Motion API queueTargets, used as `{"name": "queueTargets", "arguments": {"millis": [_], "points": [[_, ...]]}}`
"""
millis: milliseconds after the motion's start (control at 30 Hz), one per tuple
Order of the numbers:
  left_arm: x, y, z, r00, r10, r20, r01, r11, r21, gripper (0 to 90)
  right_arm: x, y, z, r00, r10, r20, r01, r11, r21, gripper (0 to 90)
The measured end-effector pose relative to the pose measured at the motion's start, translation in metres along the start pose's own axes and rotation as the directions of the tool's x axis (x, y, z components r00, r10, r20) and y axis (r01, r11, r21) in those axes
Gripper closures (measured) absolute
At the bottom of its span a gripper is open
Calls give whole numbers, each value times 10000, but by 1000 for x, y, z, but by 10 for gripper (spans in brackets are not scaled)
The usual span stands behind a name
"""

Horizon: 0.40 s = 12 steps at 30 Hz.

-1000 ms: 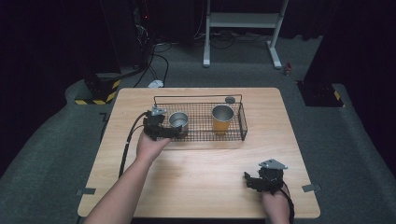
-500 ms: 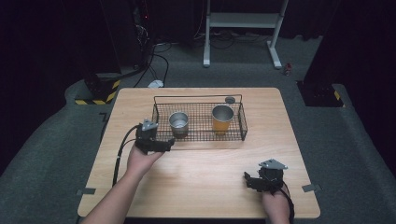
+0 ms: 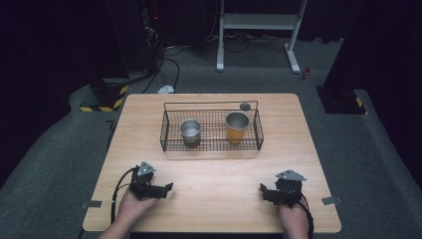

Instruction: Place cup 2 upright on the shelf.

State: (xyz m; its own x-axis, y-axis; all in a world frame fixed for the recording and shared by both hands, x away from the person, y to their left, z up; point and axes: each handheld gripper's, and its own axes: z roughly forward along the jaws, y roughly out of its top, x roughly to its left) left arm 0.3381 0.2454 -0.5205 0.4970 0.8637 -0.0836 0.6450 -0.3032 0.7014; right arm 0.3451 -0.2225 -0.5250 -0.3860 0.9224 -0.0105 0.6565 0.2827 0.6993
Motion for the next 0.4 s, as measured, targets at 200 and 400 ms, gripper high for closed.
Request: {"name": "queueTargets", "arguments": {"millis": [200, 400], "points": [[2, -25, -14, 9989, 261, -378, -270, 9994, -228, 15, 0, 0, 0, 10000, -21, 5, 21, 10000, -10, 94], [-3, -25, -11, 9945, 687, -789, -693, 9976, -50, 7, 0, 0, 0, 10000, 5, -12, -5, 10000, 1, 94]]}}
